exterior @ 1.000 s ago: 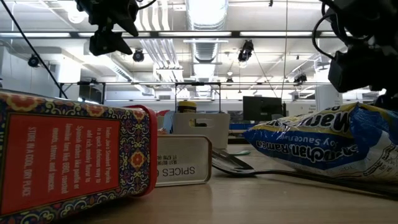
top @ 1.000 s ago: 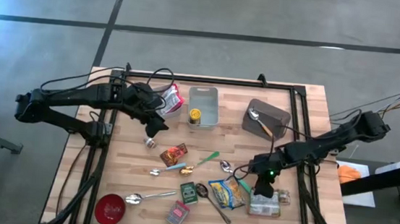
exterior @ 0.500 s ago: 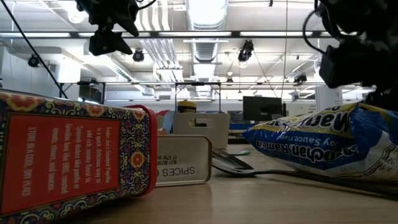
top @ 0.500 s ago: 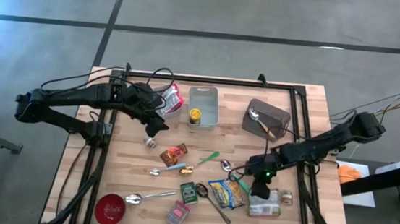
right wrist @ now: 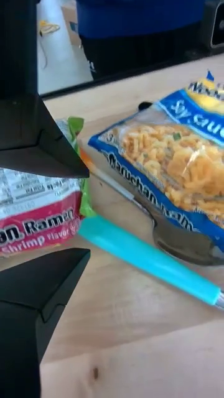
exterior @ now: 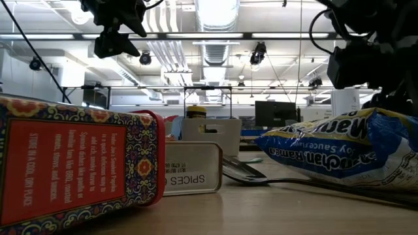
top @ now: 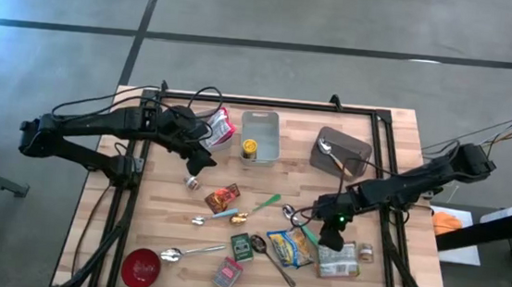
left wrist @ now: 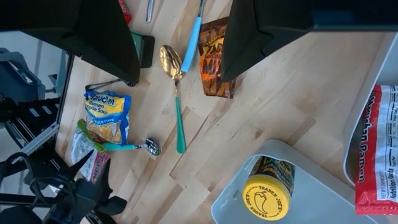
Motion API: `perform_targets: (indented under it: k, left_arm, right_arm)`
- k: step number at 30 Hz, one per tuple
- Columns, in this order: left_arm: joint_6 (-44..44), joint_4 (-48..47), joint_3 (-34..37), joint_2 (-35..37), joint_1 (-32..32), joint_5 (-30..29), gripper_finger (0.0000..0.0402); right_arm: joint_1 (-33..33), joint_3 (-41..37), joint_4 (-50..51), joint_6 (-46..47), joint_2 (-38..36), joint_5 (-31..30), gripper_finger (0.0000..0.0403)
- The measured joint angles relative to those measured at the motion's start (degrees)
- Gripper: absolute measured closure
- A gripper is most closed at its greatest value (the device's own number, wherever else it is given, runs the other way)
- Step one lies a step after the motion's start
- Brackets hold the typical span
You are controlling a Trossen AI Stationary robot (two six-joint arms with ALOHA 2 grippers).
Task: Pick & Place Food Item
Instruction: Put the green noodle pack into the left gray bin
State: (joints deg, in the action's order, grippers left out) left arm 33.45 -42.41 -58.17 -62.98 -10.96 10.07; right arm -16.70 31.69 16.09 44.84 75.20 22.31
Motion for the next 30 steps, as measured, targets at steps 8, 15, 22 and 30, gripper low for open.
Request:
perform_targets:
  k: [8,15,22,30]
  left_arm:
    - [0.0,0.0,0.0,0.0,0.0,0.0,0.0174]
    - [0.0,0.0,0.0,0.0,0.0,0.0,0.0174]
    - [-0.1,0.0,0.0,0.0,0.0,0.0,0.0174]
    - [-0.2,0.0,0.0,0.0,0.0,0.0,0.0174]
  right_arm:
    - [0.2,0.0,-0.7,-1.6,2.7,3.4,0.0211]
    - [0.3,-0.1,-2.5,-1.5,5.4,4.4,0.0211]
    - [0.3,-0.1,-4.4,-1.5,8.3,5.2,0.0211]
    - [0.3,-0.1,-4.5,-1.6,9.0,5.1,0.0269]
